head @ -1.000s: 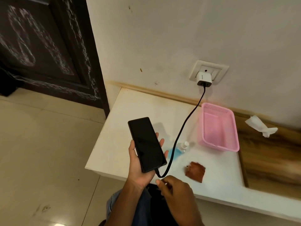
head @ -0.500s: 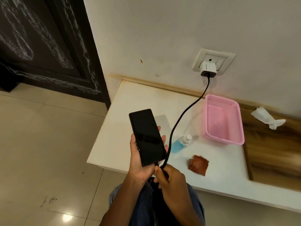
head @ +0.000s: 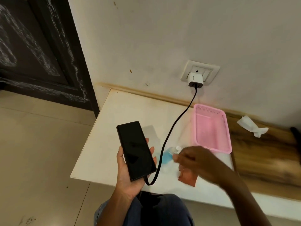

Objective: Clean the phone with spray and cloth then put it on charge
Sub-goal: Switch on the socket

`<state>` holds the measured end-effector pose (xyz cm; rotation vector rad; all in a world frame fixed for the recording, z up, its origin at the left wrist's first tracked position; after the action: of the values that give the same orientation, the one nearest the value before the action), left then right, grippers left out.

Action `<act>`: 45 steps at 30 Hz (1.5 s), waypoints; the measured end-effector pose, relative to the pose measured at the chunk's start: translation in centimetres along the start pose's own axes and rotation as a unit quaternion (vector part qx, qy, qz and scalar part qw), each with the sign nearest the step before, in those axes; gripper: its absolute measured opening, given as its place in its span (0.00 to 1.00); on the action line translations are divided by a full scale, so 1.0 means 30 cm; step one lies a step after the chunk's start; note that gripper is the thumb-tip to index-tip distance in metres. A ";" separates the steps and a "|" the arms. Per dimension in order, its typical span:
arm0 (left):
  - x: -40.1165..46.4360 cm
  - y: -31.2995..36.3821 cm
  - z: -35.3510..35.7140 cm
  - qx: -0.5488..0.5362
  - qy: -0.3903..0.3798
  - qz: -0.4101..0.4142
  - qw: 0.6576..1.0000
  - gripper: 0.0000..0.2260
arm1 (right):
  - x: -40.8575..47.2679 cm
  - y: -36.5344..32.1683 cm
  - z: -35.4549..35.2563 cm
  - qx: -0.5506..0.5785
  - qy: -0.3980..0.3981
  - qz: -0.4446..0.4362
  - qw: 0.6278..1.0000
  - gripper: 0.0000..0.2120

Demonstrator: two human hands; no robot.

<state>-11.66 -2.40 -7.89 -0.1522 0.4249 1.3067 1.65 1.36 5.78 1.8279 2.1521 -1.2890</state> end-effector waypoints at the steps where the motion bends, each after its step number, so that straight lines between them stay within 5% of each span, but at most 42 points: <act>1: 0.002 0.002 0.000 -0.002 0.004 0.003 1.000 0.29 | 0.014 0.012 -0.086 -0.011 0.050 -0.001 0.999 0.14; 7: 0.009 -0.016 0.006 0.003 0.011 -0.014 1.000 0.28 | 0.123 0.045 -0.459 -0.182 0.370 -0.016 0.911 0.18; 11: 0.014 -0.013 0.009 0.002 0.012 -0.016 1.000 0.28 | 0.293 0.097 -0.491 -0.361 0.344 0.038 0.866 0.33; 16: 0.019 -0.019 0.002 0.005 0.022 -0.021 1.000 0.27 | 0.415 0.146 -0.510 -0.420 0.334 0.039 0.843 0.44; 23: 0.019 -0.029 0.005 0.007 0.032 -0.034 0.999 0.27 | 0.506 0.150 -0.528 -0.400 0.330 0.040 0.854 0.39; 45: 0.027 -0.036 -0.003 0.017 0.028 -0.044 0.999 0.28 | 0.604 0.212 -0.514 -0.380 0.310 0.096 0.866 0.45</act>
<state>-10.50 -1.99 -8.43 -0.1779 0.4819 1.2105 8.53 24.83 3.02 2.1076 2.1345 0.2643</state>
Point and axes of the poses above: each hand's wrist, its own x-axis towards the middle knuckle, its own z-axis out of the palm, y = z × x, the point moved 9 cm from there along x, towards the middle knuckle, and after that the axes turned 1 degree about -y, right-handed, at the moved point
